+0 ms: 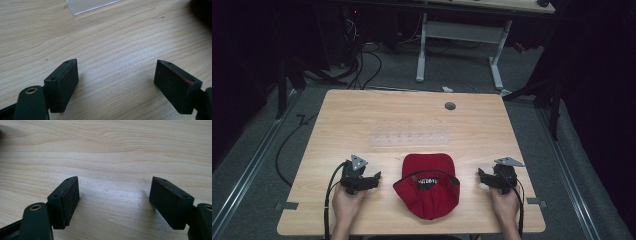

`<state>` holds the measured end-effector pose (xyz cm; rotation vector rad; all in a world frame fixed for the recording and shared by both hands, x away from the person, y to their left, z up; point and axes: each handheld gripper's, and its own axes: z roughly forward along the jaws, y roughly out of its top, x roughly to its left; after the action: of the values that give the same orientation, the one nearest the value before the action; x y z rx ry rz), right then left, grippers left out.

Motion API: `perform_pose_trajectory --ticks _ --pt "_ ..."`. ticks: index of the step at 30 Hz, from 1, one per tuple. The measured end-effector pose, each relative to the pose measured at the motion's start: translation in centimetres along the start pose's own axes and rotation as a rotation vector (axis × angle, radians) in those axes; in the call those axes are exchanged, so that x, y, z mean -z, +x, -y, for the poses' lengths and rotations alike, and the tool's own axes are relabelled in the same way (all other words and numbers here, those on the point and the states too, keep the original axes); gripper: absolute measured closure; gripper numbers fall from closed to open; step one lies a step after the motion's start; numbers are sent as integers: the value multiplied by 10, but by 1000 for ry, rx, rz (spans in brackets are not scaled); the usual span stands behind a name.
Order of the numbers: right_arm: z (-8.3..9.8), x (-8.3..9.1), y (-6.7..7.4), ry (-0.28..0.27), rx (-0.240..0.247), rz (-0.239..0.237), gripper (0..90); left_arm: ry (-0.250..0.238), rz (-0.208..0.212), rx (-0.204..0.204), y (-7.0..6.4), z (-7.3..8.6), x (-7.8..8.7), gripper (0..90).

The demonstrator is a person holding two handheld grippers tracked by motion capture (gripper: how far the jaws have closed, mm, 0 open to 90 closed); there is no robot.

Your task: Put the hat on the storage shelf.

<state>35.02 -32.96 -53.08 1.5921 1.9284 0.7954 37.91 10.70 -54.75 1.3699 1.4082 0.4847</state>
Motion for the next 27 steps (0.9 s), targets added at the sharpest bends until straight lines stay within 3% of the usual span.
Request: perform_pose_trajectory --ticks 27 --pt "-2 -2 2 -3 8 -9 242 -7 -11 4 -1 0 -1 208"
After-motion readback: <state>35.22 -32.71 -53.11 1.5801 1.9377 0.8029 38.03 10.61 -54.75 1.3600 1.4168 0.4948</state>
